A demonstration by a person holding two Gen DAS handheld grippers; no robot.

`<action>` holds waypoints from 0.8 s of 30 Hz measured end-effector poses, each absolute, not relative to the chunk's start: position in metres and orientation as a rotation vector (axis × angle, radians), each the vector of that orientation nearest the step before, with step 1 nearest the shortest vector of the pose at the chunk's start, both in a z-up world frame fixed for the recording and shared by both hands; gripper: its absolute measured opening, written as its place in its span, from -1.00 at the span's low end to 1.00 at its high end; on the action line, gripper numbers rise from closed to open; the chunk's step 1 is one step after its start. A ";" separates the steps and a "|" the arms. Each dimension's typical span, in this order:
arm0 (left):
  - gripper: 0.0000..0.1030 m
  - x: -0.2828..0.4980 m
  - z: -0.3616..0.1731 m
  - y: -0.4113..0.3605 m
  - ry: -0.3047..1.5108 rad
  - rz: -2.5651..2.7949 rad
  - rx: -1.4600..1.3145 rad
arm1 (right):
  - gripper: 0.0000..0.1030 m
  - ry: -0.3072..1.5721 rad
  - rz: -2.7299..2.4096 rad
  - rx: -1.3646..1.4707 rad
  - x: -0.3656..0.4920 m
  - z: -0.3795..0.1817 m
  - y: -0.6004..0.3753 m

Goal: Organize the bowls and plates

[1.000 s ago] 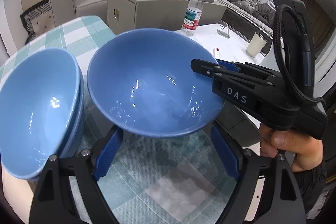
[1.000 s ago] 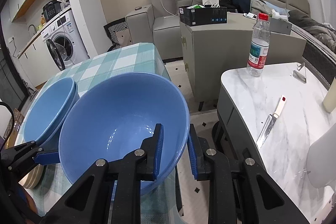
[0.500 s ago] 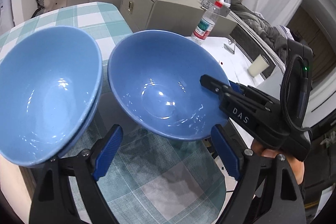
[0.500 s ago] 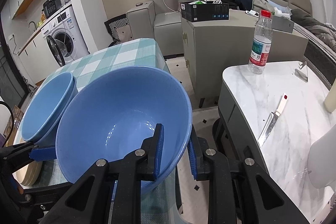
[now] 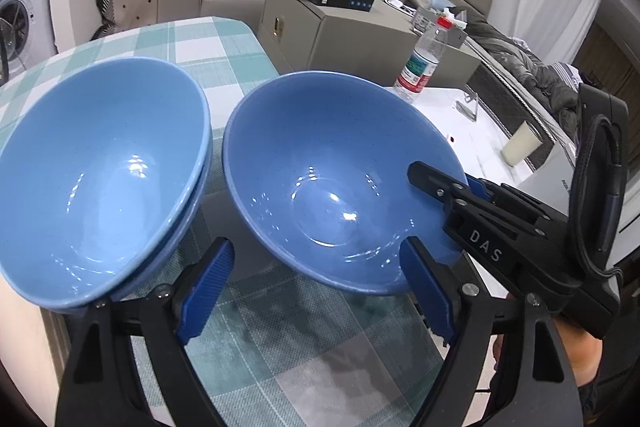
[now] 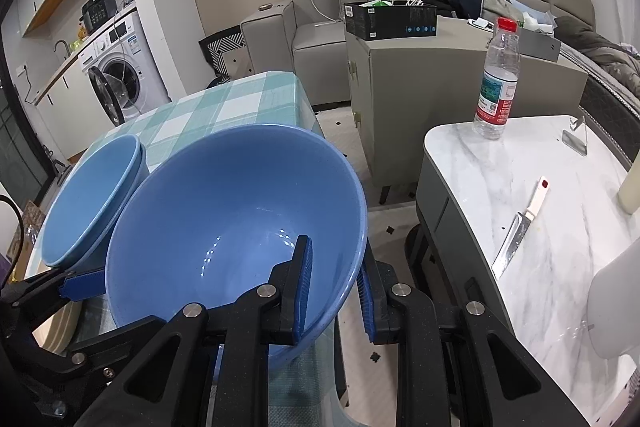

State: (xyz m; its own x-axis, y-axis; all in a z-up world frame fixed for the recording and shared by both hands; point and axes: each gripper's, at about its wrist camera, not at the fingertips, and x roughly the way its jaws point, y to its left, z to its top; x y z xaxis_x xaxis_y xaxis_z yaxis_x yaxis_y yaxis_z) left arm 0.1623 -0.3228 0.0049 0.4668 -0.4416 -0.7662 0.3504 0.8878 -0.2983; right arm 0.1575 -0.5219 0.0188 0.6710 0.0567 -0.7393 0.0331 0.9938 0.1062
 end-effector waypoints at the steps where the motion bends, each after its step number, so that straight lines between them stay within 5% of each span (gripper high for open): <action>1: 0.63 0.162 0.004 -0.323 0.961 -0.483 -0.102 | -0.57 0.834 0.012 0.116 0.158 0.019 -0.522; 5: 0.16 0.164 0.000 -0.322 0.967 -0.492 -0.114 | -0.57 0.821 0.019 0.134 0.157 0.019 -0.525; 10: -0.10 0.165 -0.005 -0.322 0.972 -0.476 -0.099 | -0.58 0.823 0.029 0.133 0.156 0.019 -0.525; 24: -0.12 0.160 0.001 -0.326 0.948 -0.476 -0.053 | -0.58 0.823 0.026 0.128 0.156 0.020 -0.523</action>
State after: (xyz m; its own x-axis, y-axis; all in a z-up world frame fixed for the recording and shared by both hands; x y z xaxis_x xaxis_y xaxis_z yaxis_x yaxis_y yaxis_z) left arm 0.1598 -0.3265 0.0009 0.4883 -0.4145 -0.7679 0.3685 0.8956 -0.2492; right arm 0.1559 -0.5229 0.0200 0.6800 0.0727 -0.7296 0.0265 0.9920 0.1235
